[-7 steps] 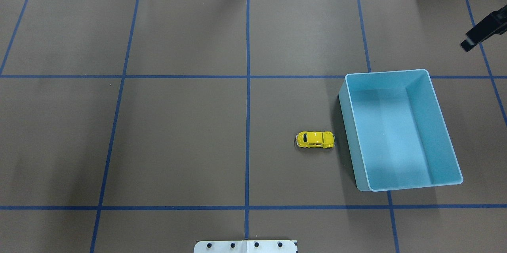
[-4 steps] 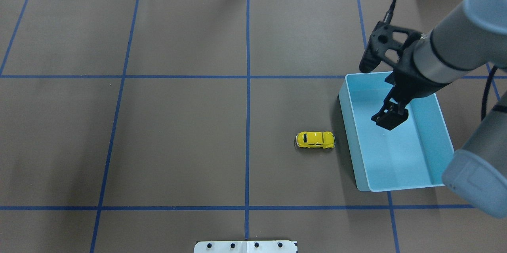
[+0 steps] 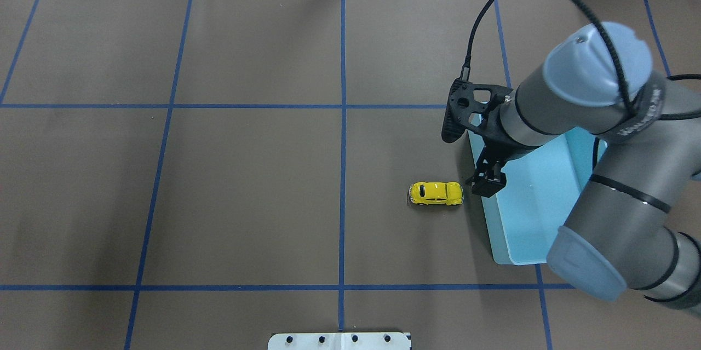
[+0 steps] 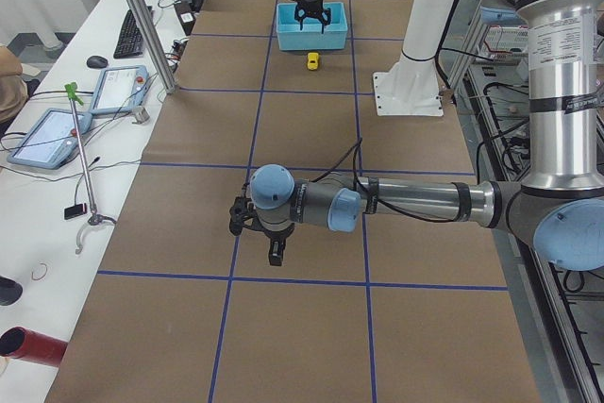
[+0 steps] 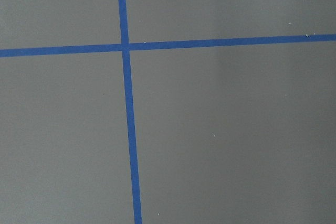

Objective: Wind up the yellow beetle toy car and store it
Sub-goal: 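Reach the right gripper down onto the yellow car beside the bin, then grasp the yellow car with the right gripper and lift it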

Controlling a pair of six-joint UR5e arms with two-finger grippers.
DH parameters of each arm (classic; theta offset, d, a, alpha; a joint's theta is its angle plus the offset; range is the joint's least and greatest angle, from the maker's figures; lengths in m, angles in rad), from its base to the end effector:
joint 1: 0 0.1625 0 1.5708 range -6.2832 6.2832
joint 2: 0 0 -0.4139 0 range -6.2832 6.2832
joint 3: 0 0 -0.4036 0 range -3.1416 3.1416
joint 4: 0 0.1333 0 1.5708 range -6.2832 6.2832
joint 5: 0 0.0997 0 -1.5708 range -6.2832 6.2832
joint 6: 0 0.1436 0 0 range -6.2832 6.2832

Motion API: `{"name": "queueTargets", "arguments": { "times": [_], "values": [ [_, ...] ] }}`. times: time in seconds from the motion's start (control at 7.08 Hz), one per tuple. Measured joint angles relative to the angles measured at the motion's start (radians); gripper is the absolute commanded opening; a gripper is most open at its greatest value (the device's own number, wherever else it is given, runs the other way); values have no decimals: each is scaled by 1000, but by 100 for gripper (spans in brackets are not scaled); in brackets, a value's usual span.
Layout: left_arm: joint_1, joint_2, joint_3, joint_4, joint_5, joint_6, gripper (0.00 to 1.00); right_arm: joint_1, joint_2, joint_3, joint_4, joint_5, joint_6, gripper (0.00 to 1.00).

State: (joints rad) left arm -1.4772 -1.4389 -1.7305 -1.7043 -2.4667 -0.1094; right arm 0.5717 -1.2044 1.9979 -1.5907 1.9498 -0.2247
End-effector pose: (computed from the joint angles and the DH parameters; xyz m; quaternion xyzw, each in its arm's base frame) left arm 0.0221 -0.4618 0.6341 0.0285 0.4368 0.0278 0.8987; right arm -0.4578 -0.3898 0.2870 0.2772 -0.3014 -0.5806 0.7037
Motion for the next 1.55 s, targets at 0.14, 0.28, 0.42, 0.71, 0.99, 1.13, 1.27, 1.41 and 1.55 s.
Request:
{"name": "queueTargets", "arguments": {
  "times": [0.14,0.28,0.42,0.71,0.99,1.13,1.27,1.41,1.55],
  "values": [
    [0,0,0,0,0,0,100,-35,-2,-30,33,-29,-1,100],
    [0,0,0,0,0,0,100,-65,-3,-57,63,-62,-2,100],
    [0,0,0,0,0,0,100,-83,-3,-77,83,-84,-7,100],
    [0,0,1,0,0,0,100,-80,-4,-109,103,-96,-36,100],
    [0,0,3,0,0,0,100,-76,0,-151,143,-98,-51,100],
    [0,0,4,0,0,0,100,-76,3,-162,153,-99,-52,100],
    [0,0,4,1,3,-1,100,-78,4,-166,159,-100,-52,100],
    [0,0,4,1,20,-2,100,-81,7,-175,167,-101,-53,100],
    [0,-1,4,1,49,-3,100,-83,11,-196,188,-103,-53,100]
  ]
}}
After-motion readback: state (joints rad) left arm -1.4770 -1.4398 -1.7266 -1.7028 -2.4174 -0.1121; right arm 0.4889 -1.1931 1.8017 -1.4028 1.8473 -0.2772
